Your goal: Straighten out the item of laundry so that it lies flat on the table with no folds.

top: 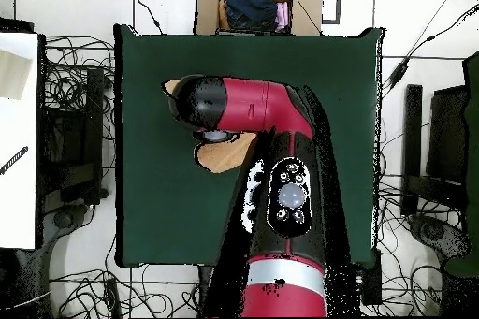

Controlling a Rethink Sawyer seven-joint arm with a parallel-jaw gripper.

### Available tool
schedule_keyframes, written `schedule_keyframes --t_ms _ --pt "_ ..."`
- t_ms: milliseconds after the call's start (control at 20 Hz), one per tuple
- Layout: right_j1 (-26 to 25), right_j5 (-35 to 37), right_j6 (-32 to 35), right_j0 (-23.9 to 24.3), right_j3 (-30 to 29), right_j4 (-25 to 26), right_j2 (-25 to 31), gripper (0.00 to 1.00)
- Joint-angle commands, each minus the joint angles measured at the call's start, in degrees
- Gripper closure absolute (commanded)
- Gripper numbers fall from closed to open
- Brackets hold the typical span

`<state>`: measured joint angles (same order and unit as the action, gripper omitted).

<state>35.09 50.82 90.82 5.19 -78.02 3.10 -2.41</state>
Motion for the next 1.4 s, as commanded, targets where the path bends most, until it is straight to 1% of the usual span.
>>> schedule_keyframes --t_ms 50,400,800,1150,1400 --pt "1.2 1.1 -0.1 1.3 -4.9 -0.4 5.8 1.00" --pt "0.9 0.8 0.6 1.4 -5.6 0.3 5.7 1.00" --pt "1.5 0.6 0.0 1.7 -6.8 0.4 5.8 1.00" --pt "2.0 1.1 -1.7 2.2 -8.2 0.9 6.3 1.00" --pt "2.6 0.7 -1.6 2.4 -9.2 1.3 6.0 1.00"
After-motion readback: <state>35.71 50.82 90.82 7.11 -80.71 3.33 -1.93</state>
